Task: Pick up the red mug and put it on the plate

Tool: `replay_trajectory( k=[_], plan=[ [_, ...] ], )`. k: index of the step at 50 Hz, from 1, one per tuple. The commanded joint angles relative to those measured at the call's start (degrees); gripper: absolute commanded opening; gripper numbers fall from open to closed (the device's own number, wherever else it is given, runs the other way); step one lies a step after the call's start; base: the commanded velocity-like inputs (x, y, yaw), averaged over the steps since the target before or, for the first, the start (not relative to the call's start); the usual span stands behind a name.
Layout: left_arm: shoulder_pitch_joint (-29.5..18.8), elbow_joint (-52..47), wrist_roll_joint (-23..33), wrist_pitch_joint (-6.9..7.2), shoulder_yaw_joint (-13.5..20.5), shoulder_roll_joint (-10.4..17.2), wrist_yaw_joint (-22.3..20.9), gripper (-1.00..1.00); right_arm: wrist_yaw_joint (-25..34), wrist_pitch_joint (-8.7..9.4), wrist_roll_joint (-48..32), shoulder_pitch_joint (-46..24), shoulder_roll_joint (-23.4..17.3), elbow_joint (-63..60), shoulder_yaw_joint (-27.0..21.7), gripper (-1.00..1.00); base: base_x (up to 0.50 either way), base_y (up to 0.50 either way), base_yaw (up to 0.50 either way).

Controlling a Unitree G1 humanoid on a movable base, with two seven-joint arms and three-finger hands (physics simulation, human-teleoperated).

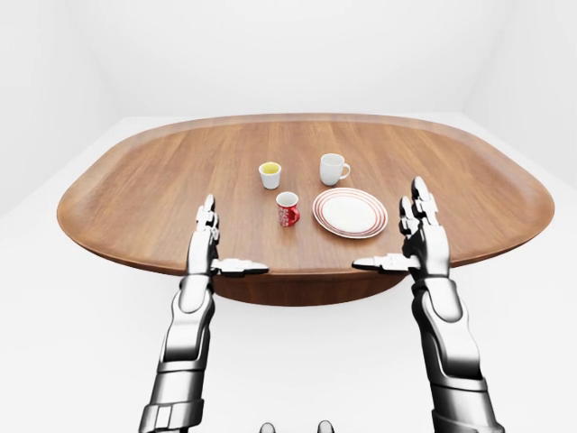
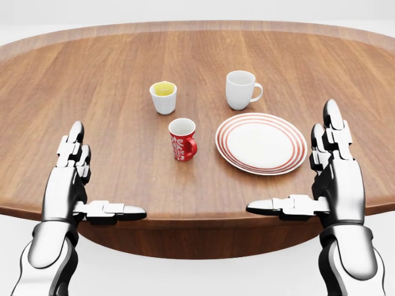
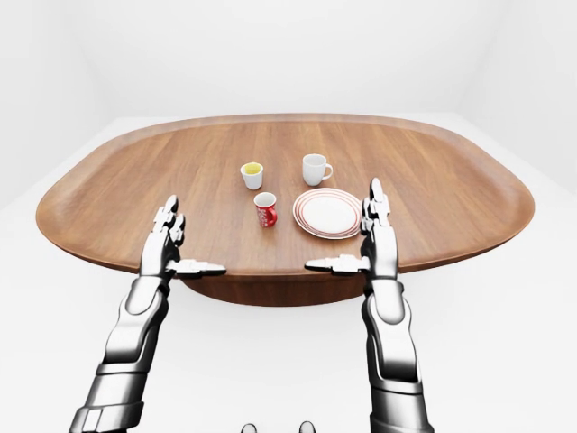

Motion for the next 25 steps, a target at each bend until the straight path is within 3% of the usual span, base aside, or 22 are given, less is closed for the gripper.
replay_trajectory(
  k=[1,15,25],
  plan=[
    [-1.15,-2.36,-0.05,0.0,0.94,0.97,0.21,1.0,0.81,0.0,0.28,-0.84,-0.13,-1.7,-0.18,1.0,0.18,0.0,0.0],
    [-1.07,-2.39,0.58,0.0,0.52,0.57,0.34,1.0,1.44,0.0,0.33,-0.61,-0.02,-1.91,0.34,1.0,0.27,0.0,0.0],
    [-0.24,-4.87,1.54,0.0,-0.01,0.22,0.41,1.0,1.92,0.0,-1.14,-0.59,0.05,-1.63,0.97,1.0,0.43,0.0,0.0]
  ],
)
